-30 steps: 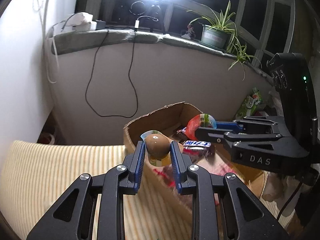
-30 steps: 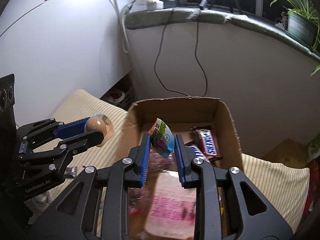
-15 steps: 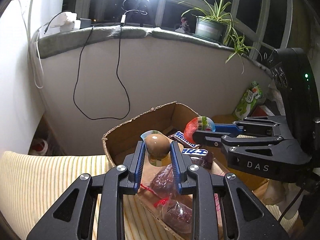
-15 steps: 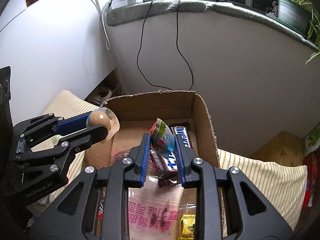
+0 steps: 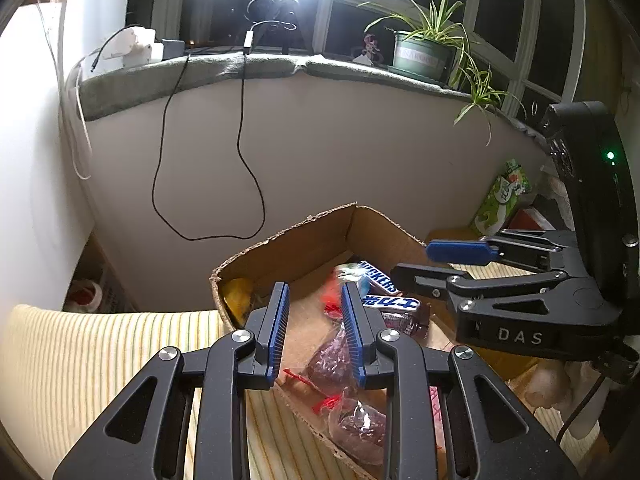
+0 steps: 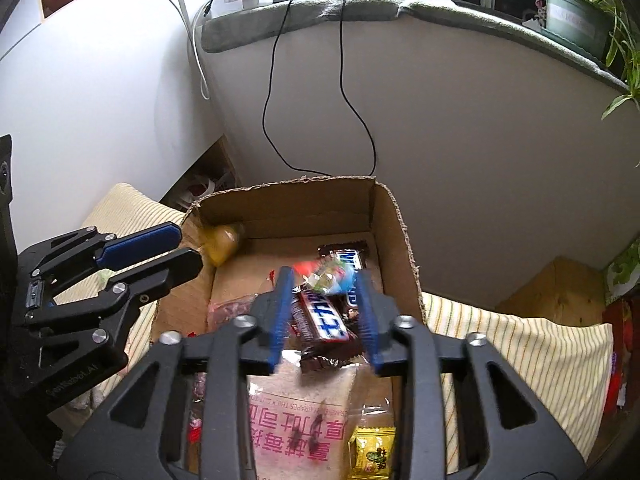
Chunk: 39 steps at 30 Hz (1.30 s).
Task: Organize snacks
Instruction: 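Open both grippers to drop the egg and capsule into the box, then move both grippers back to the remaining dark candy and pink bar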
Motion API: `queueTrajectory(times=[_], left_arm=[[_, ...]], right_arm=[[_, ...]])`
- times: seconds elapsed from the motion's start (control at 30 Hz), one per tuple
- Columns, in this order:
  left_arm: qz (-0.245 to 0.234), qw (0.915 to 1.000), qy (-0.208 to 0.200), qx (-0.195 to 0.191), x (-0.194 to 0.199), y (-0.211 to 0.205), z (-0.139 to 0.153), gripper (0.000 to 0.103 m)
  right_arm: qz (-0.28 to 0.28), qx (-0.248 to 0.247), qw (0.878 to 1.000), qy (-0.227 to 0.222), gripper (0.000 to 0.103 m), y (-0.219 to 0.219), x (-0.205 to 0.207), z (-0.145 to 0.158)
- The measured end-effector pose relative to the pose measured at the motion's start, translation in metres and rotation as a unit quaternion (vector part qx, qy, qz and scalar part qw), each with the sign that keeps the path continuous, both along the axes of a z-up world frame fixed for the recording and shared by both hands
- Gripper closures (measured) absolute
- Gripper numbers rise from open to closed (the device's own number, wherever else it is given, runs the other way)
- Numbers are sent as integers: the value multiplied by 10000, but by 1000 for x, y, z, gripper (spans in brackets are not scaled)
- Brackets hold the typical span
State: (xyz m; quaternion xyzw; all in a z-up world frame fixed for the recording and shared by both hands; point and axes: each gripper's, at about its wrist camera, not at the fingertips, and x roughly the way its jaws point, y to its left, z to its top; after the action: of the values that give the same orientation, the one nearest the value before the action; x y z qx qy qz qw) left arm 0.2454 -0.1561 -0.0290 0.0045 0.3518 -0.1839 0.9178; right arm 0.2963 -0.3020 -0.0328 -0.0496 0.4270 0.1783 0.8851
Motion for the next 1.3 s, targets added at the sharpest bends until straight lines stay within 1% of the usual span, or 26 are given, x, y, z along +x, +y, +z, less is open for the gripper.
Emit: queueTrajectory(times=[0.07, 0.23, 0.27, 0.37, 0.5, 0.57, 0.73, 0.83, 0.97, 1.1, 1.3], left_arm=[[1, 10000, -20, 4, -2, 1, 1, 78], [16, 10000, -85, -3, -9, 4, 7, 77], [20, 9999, -100, -6, -11, 5, 9, 75], [39, 9998, -179, 2, -17, 8, 15, 74], [69, 9997, -254, -8, -28, 14, 22, 73], [78, 9996, -286, -6, -33, 17, 25, 68], [127, 9992, -370, -26, -46, 27, 31, 68], [160, 9990, -411, -32, -54, 34, 35, 68], [231, 9987, -451, -51, -64, 46, 38, 68], [340, 9982, -488, -67, -73, 61, 40, 68], [571, 9971, -498, -66, -89, 91, 38, 68]], right_arm=[[-32, -18, 10000, -39, 48, -2, -2, 1], [-97, -51, 9999, -101, 48, -6, -8, 5], [-113, -56, 9999, -118, 48, -6, -10, 6], [-120, -58, 9998, -154, 48, -7, -18, 9], [-60, -95, 9997, -222, 48, -1, -25, 15], [-42, -98, 9996, -265, 48, 2, -31, 19], [-49, -41, 9993, -363, 48, 9, -44, 27], [-70, -24, 9987, -500, 48, 13, -54, 32], [-109, -44, 9975, -700, 48, 19, -66, 38], [-63, 95, 9966, -816, 48, 28, -80, 43], [222, 94, 9963, -827, 48, 50, -100, 45]])
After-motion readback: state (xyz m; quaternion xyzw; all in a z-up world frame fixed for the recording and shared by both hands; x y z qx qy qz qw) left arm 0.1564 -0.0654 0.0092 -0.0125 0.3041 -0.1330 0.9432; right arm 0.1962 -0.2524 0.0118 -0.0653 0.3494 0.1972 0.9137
